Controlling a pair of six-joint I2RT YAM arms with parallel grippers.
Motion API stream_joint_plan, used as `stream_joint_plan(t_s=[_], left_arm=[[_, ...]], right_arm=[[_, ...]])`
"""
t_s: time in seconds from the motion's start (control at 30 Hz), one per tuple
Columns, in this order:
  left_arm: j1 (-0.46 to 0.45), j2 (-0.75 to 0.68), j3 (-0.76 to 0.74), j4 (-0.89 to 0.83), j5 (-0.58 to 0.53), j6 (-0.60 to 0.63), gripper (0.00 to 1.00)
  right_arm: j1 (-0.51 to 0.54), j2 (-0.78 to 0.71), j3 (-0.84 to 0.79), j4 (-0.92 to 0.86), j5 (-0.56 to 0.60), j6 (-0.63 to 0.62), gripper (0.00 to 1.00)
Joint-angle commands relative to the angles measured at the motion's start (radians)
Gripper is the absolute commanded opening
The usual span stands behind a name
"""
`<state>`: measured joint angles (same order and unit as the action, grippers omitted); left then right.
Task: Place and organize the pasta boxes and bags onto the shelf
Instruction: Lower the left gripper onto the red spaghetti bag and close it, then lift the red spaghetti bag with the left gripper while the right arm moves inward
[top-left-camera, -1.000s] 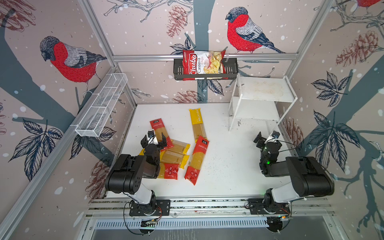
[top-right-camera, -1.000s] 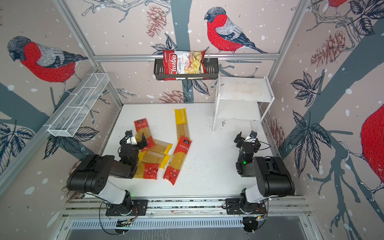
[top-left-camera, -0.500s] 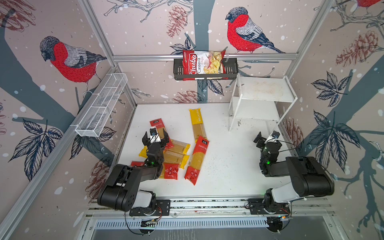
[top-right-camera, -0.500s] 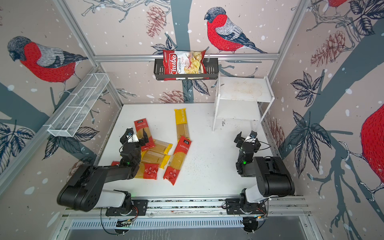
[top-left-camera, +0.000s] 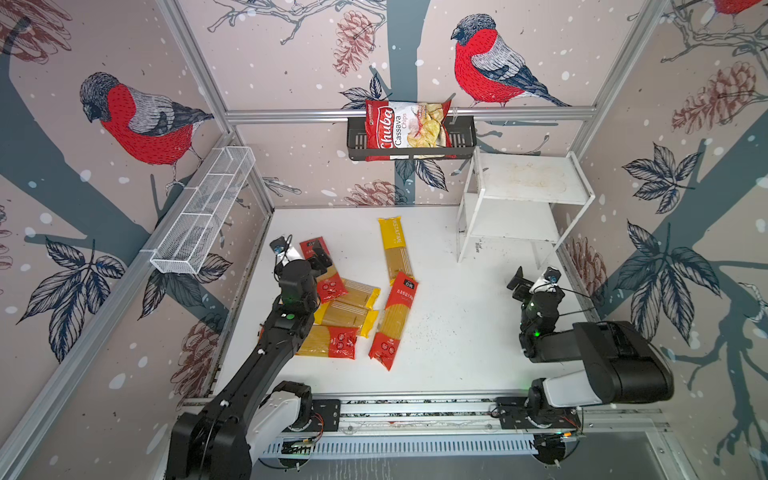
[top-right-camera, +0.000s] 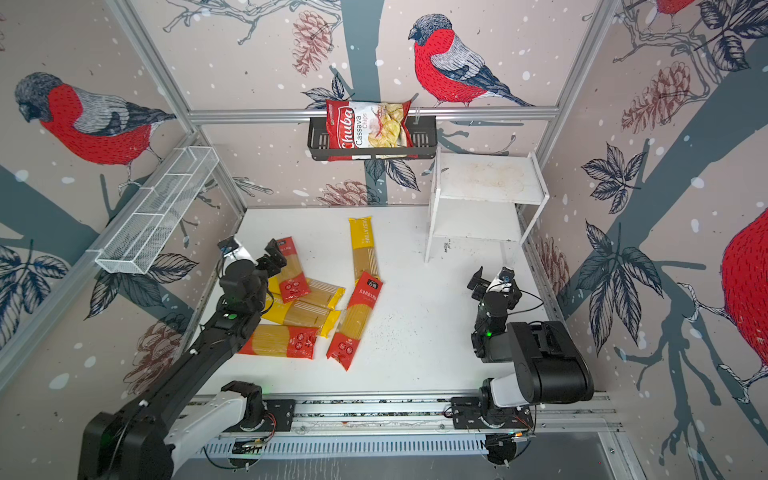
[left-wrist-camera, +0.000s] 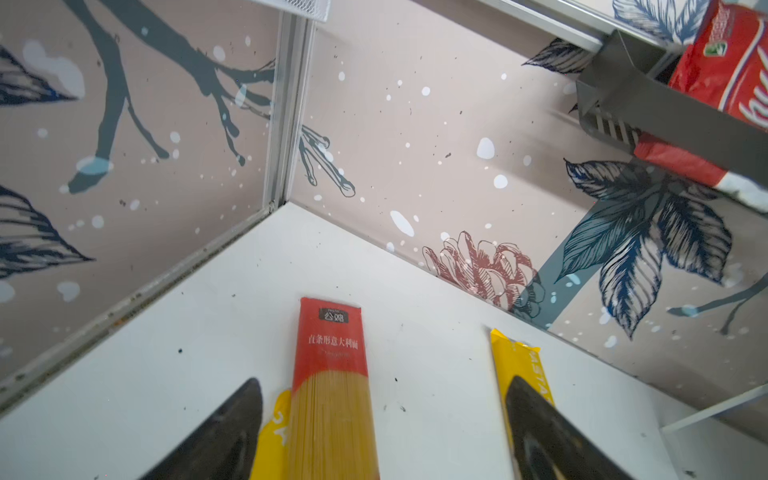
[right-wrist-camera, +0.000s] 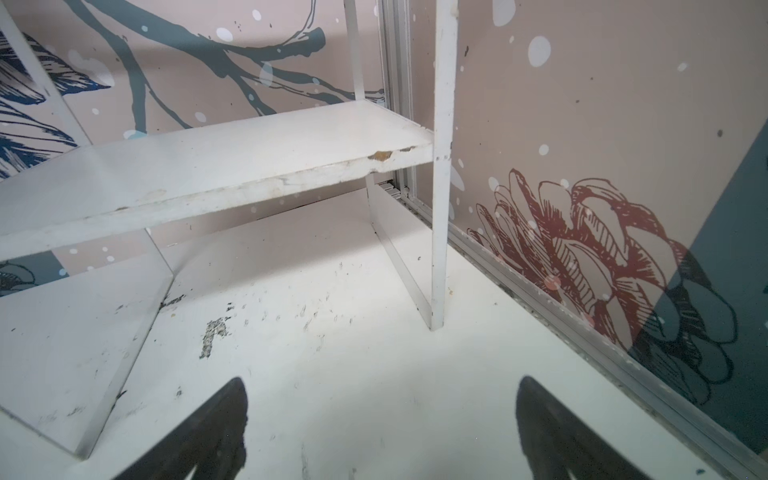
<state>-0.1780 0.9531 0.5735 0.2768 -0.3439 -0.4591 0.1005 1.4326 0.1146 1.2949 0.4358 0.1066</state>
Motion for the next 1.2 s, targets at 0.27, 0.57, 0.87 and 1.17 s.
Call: stream_joint_plan(t_s=[0.27, 0.57, 0.87, 1.17], left_arm=[[-0.288, 0.017, 0.091, -0.534, 0.261, 0.002, 0.88], [-0.524, 0.116, -0.019, -0.497, 0.367, -0.124, 0.87], [-0.522, 0.361, 0.085, -0.477, 0.503, -0.047, 0.92], [-0.509, 0.628, 0.229, -0.524, 0.627, 0.052, 0.87]], right_arm=[[0.016, -0.439, 0.427, -1.279, 0.288, 0.562, 1.0], [-0.022, -0.608, 0.348, -1.343, -0.407, 0.636, 0.96], [0.318, -0.486, 0.396, -1.342, -0.293, 0.634, 0.96], [0.515, -0.384, 0.456, -1.308, -0.241, 0.579, 0.91]])
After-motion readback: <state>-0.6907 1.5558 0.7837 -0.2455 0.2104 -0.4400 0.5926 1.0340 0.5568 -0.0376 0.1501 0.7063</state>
